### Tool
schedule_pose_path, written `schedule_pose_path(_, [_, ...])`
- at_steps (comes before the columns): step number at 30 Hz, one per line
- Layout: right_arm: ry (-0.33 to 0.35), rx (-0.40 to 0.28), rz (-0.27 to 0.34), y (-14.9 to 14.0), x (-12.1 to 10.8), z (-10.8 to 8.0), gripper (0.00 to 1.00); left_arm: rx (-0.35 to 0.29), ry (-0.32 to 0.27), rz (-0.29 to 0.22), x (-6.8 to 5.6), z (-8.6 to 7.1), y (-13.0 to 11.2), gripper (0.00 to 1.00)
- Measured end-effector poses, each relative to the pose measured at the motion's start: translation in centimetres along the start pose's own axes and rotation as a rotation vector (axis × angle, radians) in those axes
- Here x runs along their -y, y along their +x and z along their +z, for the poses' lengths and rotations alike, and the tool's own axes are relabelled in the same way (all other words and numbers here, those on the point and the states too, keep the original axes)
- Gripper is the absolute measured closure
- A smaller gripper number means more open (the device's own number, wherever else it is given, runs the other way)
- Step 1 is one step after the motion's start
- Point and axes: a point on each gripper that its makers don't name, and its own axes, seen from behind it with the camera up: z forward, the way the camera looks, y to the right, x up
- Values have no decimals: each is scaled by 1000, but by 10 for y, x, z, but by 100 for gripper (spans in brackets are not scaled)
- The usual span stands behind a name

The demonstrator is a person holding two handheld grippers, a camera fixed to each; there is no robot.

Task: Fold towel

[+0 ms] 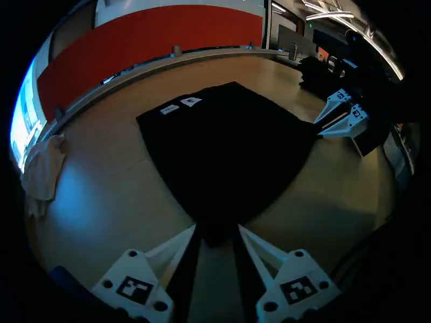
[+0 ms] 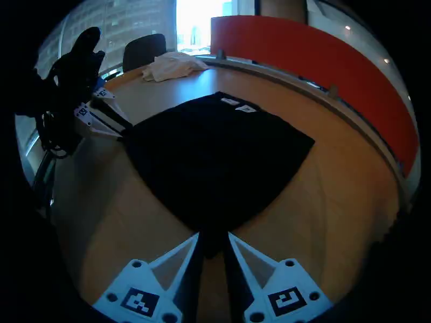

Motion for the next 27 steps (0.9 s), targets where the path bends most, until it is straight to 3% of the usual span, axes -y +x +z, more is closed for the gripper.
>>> schedule_pose_path(5, [-4,-8,12,4,0,0,81,10,14,-24,1,1,1,81])
schedule_pose_path(15, [-24,-30,38,12,-7,-7,82,-2,-5,-94,-6,-3,7,84])
schedule_pose_path(27, [-43,-76,45,31,-16,-21,82,-44,1,-132,-4,-14,31,85])
